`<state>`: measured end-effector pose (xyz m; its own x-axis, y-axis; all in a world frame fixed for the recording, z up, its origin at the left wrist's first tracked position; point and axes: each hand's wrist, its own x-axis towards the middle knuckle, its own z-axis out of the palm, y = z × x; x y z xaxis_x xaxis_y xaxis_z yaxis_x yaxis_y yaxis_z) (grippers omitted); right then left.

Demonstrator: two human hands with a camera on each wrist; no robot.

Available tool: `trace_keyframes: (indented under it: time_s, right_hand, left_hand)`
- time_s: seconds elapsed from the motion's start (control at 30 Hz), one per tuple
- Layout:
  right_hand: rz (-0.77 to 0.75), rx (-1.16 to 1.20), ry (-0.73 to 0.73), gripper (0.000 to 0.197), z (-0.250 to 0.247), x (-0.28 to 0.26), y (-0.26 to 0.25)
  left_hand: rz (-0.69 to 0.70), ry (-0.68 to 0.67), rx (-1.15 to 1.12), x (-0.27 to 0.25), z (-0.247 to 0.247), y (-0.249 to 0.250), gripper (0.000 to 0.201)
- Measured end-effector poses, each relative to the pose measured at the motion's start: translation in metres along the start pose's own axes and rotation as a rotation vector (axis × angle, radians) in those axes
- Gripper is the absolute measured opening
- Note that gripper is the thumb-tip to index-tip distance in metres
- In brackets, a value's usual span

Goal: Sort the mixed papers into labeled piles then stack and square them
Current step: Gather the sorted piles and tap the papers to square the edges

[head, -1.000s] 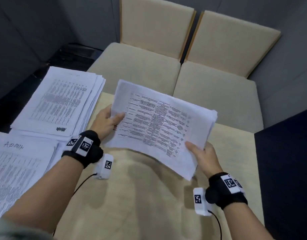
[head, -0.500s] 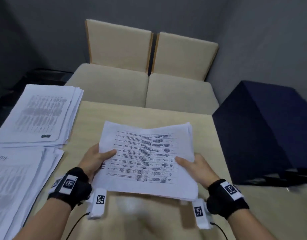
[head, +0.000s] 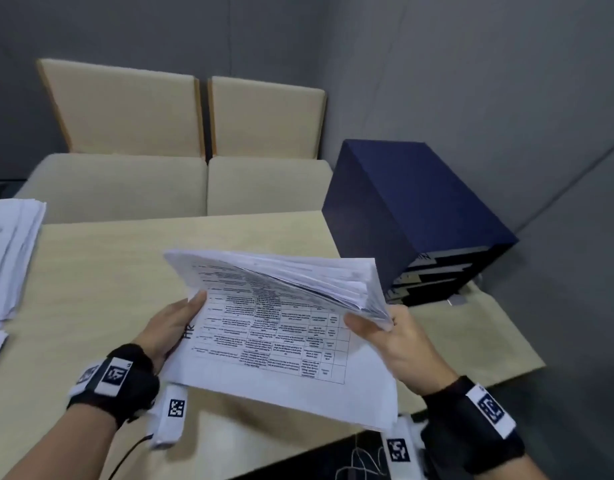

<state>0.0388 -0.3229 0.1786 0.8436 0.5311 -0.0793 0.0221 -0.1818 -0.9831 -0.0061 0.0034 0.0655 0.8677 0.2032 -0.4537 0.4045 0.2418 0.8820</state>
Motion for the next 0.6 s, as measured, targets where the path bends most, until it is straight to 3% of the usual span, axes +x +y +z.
trace_keyframes:
  time_s: [0.23, 0.33, 0.43, 0.6]
  right_hand:
    - [0.262, 0.066, 0.185, 0.027, -0.120, -0.047, 0.094]
    - [0.331, 0.100, 0.247, 0.024, -0.178, -0.074, 0.143]
    - [0.389, 0.166, 0.310, 0.032, -0.226, -0.105, 0.168]
    - [0.458, 0.221, 0.410, 0.034, -0.302, -0.144, 0.180]
  left_hand:
    - [0.013, 0.072, 0.094, 0.001, 0.115, -0.035, 0.028]
    - [-0.042, -0.001, 0.209, 0.004, 0.171, -0.065, 0.022]
    - [-0.119, -0.058, 0.382, 0.002, 0.219, -0.096, 0.027]
    - [-0.151, -0.182, 0.407, -0.005, 0.294, -0.101, 0.045]
